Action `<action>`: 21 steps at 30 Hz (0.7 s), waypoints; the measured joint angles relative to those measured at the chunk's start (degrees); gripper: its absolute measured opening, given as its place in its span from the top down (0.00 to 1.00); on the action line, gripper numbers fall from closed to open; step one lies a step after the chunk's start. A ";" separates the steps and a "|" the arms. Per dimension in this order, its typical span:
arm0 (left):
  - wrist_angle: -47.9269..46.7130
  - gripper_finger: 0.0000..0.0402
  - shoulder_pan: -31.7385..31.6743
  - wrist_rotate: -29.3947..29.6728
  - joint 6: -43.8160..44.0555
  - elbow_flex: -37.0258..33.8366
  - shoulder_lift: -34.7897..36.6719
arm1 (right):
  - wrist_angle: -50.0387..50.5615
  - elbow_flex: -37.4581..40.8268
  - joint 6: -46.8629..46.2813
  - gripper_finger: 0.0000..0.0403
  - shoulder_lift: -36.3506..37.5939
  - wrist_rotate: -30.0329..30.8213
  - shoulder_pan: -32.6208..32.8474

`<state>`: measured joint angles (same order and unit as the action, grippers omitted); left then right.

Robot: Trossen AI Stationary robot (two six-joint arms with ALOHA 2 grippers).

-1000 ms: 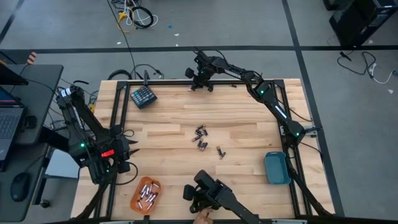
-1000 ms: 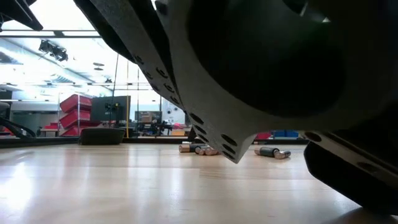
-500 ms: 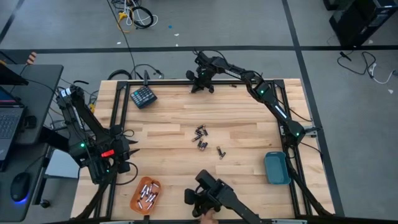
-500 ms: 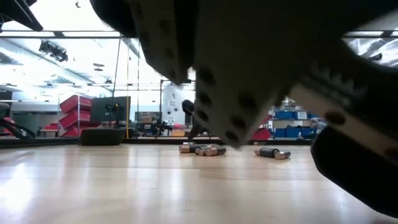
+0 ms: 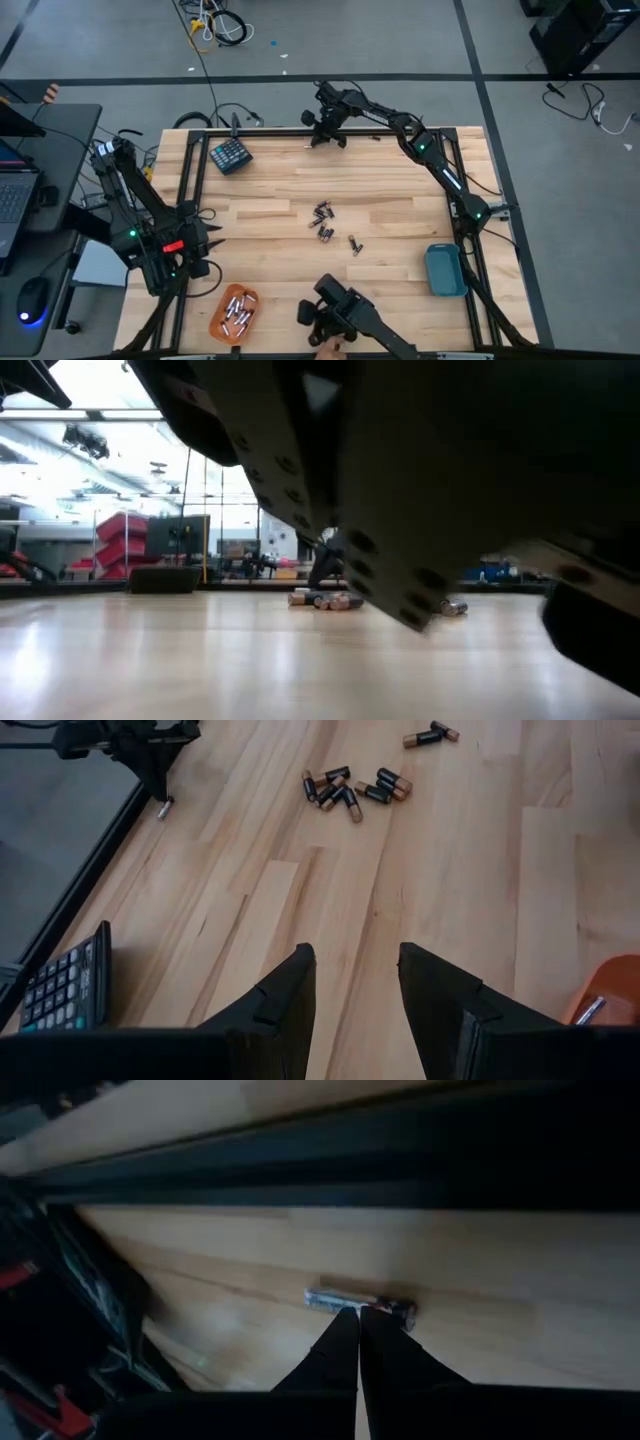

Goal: Sort batteries
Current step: Put the silver battery into the orange bin

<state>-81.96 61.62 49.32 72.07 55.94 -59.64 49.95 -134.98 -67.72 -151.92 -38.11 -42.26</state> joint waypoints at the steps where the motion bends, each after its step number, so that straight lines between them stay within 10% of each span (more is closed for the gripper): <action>1: 0.12 0.65 0.00 0.01 0.00 0.00 0.02 | 1.24 0.00 0.39 0.99 0.09 -0.13 -0.06; 7: 0.36 0.65 0.00 0.07 0.00 0.02 0.00 | 1.98 0.00 4.53 1.00 0.13 -1.78 0.07; 13: 0.14 0.65 -0.01 -0.55 0.00 0.02 0.02 | 6.12 0.02 8.20 0.99 1.13 -17.88 -0.63; 21: -0.06 0.65 -0.01 0.63 -0.01 0.02 0.02 | 5.01 0.07 3.14 1.00 2.51 4.17 -1.29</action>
<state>-82.02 61.60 49.95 72.07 55.96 -59.61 54.96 -134.91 -64.58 -149.40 -33.94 -43.55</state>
